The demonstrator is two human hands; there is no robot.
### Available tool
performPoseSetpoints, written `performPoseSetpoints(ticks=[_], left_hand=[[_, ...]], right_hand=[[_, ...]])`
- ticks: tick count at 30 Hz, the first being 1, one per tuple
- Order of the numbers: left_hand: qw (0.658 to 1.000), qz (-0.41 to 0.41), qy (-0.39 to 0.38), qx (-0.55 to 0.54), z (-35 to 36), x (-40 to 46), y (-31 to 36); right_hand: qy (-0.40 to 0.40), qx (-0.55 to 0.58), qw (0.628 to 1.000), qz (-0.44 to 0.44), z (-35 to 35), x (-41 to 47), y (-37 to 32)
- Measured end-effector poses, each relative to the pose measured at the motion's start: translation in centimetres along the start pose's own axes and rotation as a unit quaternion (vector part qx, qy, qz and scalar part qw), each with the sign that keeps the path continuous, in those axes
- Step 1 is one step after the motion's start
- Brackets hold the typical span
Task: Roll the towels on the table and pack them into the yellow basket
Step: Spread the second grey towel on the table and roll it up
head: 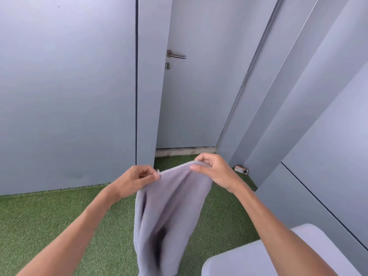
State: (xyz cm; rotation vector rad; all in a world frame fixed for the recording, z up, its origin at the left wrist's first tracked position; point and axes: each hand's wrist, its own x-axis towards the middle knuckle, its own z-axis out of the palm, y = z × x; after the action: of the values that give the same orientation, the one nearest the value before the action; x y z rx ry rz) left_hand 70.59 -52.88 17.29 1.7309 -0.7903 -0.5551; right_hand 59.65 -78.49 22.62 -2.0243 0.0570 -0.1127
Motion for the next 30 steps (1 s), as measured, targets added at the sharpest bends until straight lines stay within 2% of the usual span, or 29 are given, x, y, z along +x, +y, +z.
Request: performPoseSetpoints(ticks=[3, 5, 8, 11, 15, 20, 24, 27, 30], left_hand=[[0.999, 0.026, -0.041, -0.011, 3.2, 0.6, 0.8], [0.998, 0.054, -0.034, -0.024, 4.2, 0.9, 1.6], [0.997, 0.064, 0.005, -0.043, 2.9, 0.4, 2.1], [0.997, 0.068, 0.014, -0.045, 0.7, -0.6, 2.3], [0.998, 0.053, 0.026, -0.036, -1.2, -1.2, 2.1], [1.0, 0.021, -0.013, -0.018, -0.8, -1.0, 1.0], [0.998, 0.04, -0.049, -0.025, 3.1, -0.4, 1.5], [0.997, 0.051, -0.027, -0.052, 3.5, 0.0, 1.7], [0.995, 0.052, 0.024, -0.079, 1.4, -0.5, 1.9]], right_hand=[[-0.027, -0.04, 0.998, -0.034, 1.7, 1.1, -2.3], [-0.042, -0.073, 0.996, -0.042, 2.4, 1.5, -2.9], [-0.04, -0.037, 0.998, -0.013, 1.6, 1.0, -1.8], [-0.078, 0.006, 0.996, 0.043, 0.7, -0.2, -0.3], [-0.1, 0.014, 0.994, 0.052, 0.6, -0.8, 0.0], [-0.052, 0.045, 0.998, 0.002, 1.1, -0.2, -1.2], [-0.077, 0.011, 0.996, -0.032, 3.0, 0.9, -3.1], [-0.069, 0.019, 0.997, -0.018, 3.0, 0.8, -2.5], [-0.104, 0.022, 0.994, 0.037, 1.5, -0.1, -1.1]])
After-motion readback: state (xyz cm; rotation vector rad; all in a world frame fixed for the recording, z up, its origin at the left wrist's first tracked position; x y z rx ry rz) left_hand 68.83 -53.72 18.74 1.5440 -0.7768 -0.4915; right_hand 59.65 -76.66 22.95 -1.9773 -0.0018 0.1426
